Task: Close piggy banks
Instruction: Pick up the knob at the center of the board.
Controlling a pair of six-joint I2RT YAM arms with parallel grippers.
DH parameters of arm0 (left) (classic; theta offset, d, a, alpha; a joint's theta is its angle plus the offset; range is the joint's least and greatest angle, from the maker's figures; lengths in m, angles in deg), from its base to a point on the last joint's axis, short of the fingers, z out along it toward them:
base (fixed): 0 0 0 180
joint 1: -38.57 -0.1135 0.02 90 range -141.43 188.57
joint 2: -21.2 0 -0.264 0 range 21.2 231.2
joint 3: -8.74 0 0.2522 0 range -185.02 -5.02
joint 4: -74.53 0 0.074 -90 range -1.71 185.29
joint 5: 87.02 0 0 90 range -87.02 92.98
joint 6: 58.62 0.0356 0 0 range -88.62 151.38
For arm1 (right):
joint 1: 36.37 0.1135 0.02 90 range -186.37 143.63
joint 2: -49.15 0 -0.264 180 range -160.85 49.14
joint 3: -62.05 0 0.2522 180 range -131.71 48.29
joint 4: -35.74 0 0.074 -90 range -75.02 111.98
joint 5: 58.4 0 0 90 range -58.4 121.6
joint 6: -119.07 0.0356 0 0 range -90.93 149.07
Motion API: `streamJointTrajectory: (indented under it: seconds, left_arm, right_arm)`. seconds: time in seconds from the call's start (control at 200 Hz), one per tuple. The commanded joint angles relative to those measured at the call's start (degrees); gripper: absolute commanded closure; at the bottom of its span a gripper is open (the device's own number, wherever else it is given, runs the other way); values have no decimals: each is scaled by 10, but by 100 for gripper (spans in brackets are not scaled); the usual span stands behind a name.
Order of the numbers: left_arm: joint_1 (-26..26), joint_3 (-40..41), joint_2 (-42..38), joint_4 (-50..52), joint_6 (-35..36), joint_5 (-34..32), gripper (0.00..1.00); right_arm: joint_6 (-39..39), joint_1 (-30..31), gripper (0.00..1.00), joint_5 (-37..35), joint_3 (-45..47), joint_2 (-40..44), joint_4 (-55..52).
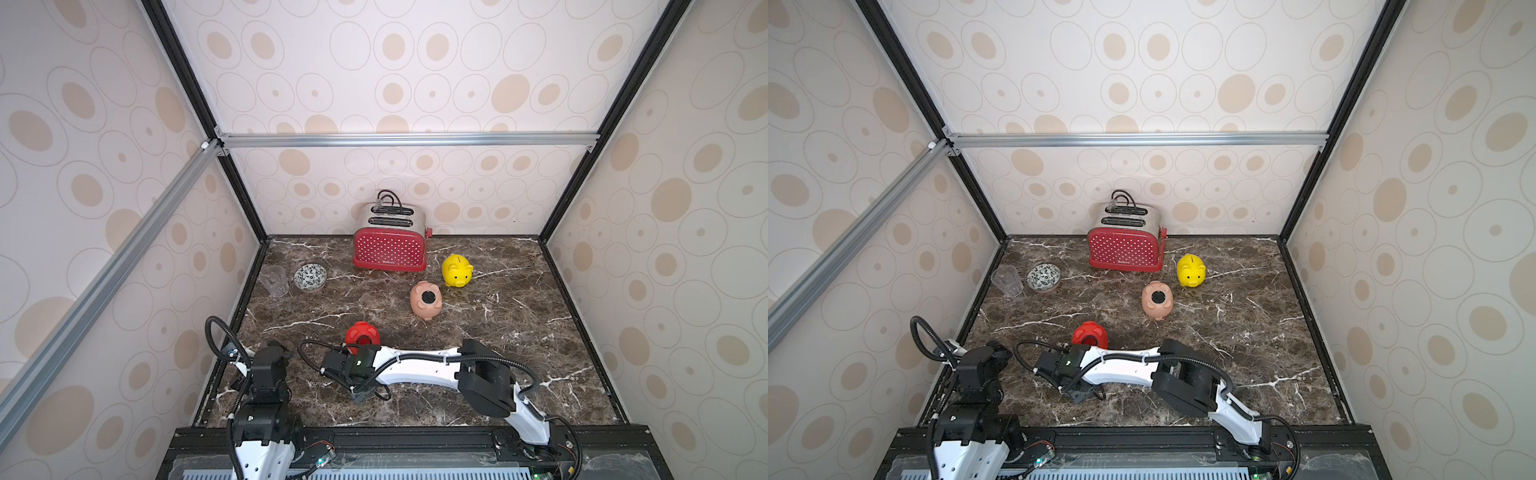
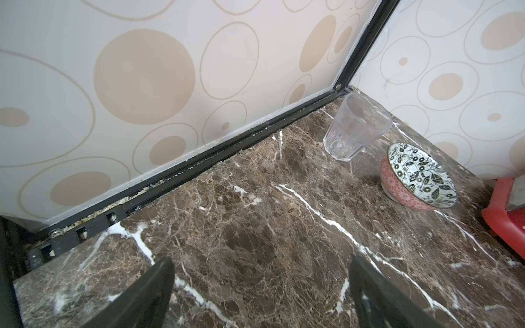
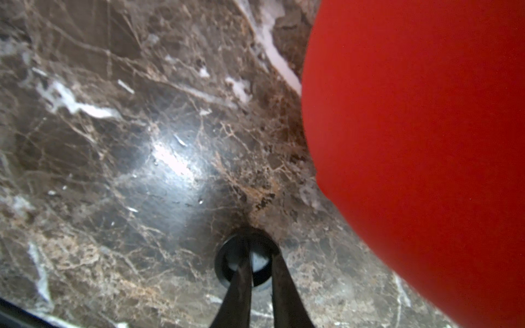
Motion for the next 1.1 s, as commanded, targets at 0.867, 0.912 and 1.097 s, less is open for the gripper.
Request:
streamJointTrajectory:
  seconds: [0.867, 0.912, 1.097]
  left_arm:
    - [-2, 0, -6, 12, -4, -13, 4]
    - [-1, 0, -6, 12, -4, -13, 4]
    - [-2, 0, -6, 12, -5, -13, 4]
  right_arm:
    - [-8, -2, 100, 3, -9, -43, -25]
    - [-8, -2, 100, 1, -10, -43, -25]
    - [-15, -1, 100, -1, -8, -31, -21]
